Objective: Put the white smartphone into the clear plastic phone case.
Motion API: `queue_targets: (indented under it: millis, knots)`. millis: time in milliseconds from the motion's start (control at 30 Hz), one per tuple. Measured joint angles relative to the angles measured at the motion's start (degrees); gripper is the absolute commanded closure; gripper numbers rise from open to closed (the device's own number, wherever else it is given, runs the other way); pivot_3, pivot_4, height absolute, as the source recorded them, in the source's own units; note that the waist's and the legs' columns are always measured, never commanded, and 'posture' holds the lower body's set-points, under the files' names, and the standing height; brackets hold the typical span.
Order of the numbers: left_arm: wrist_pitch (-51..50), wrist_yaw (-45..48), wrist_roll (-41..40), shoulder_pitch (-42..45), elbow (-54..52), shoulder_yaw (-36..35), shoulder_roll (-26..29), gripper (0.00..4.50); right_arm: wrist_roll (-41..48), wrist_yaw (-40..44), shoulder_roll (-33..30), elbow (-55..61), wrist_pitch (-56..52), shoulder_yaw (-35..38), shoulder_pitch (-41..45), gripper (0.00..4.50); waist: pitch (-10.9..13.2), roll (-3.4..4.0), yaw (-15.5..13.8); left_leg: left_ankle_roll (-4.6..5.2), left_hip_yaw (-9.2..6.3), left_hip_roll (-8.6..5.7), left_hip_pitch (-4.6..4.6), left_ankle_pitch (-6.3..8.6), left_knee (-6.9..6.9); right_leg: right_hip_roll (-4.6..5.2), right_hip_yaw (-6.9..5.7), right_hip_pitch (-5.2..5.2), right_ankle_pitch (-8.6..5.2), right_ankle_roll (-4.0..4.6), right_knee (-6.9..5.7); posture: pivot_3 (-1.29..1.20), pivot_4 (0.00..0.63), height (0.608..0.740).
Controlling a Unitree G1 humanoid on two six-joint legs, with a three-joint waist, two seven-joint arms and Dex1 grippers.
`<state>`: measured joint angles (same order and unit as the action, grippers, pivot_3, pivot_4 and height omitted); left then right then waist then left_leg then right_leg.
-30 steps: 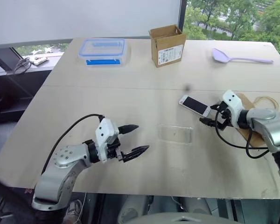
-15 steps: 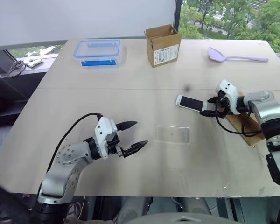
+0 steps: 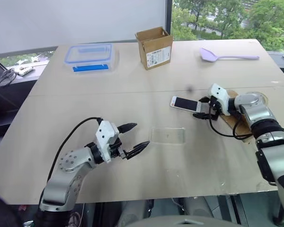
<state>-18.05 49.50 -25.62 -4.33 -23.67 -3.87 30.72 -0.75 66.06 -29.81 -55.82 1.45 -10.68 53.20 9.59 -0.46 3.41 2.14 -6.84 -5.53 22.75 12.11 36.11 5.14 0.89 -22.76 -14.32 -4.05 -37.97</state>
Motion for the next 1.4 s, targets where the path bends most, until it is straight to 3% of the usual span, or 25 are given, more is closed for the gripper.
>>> queue_targets:
  millis: [233, 333, 400, 600, 700, 967, 1067, 1233, 1400]
  knots:
    - [0.0, -0.8, 0.2, 1.5, 0.0, 1.2, 0.0, 0.07, -0.5, -0.6, 2.9, -1.7, 1.7, 0.9, 0.7, 0.00, 0.0, 0.01, 0.5, -0.04, 0.12, 0.15, -0.03, 0.02, 0.00, -0.15, 0.10, -0.04, 0.07, 0.10, 0.00, 0.00, 0.150, 0.740]
    - [0.0, -0.9, 0.2, 1.7, 0.0, 1.7, 0.0, 0.00, -0.5, 0.4, 3.6, -1.6, 1.2, 1.1, 0.7, 0.77, 0.0, 0.01, 0.4, -0.08, 0.12, 0.16, -0.03, 0.04, 0.00, -0.15, 0.12, -0.05, 0.07, 0.10, 0.00, 0.00, 0.150, 0.740]
    - [0.0, -0.9, 0.2, 1.9, 0.1, 1.7, 0.2, 0.00, -0.5, 1.3, 3.8, -1.1, 0.0, 1.1, 0.6, 1.54, 0.0, 0.01, 0.4, -0.09, 0.14, 0.17, -0.03, 0.05, 0.00, -0.14, 0.14, -0.06, 0.07, 0.10, 0.00, 0.00, 0.150, 0.740]
    - [0.0, -0.7, 0.2, 2.7, 1.0, 1.8, 0.6, 0.00, -0.4, 1.9, 2.0, 5.7, -2.7, 1.4, -2.7, 1.55, 0.0, 0.02, -0.4, -0.11, 0.11, 0.17, -0.01, 0.07, 0.00, -0.13, 0.11, -0.06, 0.07, 0.10, 0.02, 0.00, 0.150, 0.740]
    - [0.1, -0.6, 0.3, 3.5, 2.2, 1.9, 0.9, 0.00, 0.5, 2.3, 0.3, 11.3, -4.4, 2.1, -5.2, 1.55, 0.0, 0.02, -1.1, -0.11, 0.12, 0.17, -0.01, 0.08, 0.01, -0.13, 0.12, -0.06, 0.07, 0.10, 0.04, 0.00, 0.150, 0.740]
    - [1.5, 2.1, 0.8, 4.3, 8.1, 2.1, 2.1, 0.00, 10.7, 3.5, -6.4, 51.1, -25.1, 5.1, -17.3, 1.55, 0.1, 0.14, -1.9, -0.14, 0.07, 0.19, 0.55, 0.10, 0.00, -0.04, 0.11, -0.60, 0.07, 0.10, 0.02, 0.00, 0.150, 0.740]
    - [2.6, 3.2, 1.2, 4.8, 10.2, 2.1, 2.5, 0.00, 11.8, 2.0, -7.1, 58.6, -28.7, 4.8, -19.0, 1.55, 0.1, 0.13, -2.2, -0.14, 0.03, 0.19, 0.76, 0.10, 0.11, -0.03, 0.10, -0.73, 0.07, 0.10, 0.03, 0.00, 0.150, 0.740]
    - [4.0, 4.8, 1.9, 7.1, 13.2, 2.2, 2.8, 0.00, 10.2, -4.2, -4.5, 53.6, -32.0, 3.5, -16.8, 0.03, 0.1, 0.13, -2.7, -0.14, 0.08, 0.15, 0.97, 0.08, 0.25, -0.02, 0.06, -0.91, 0.12, 0.10, 0.03, 0.00, 0.150, 0.740]
    - [4.5, 5.4, 2.0, 8.3, 13.7, 2.4, 2.7, 0.00, 5.4, -9.3, -1.2, 38.0, -27.6, 0.4, -10.6, 0.03, 0.1, 0.13, -2.6, -0.31, 0.08, 0.16, 0.97, -0.02, 0.21, -0.05, 0.04, -0.94, 0.12, 0.11, 0.02, 0.00, 0.150, 0.740]
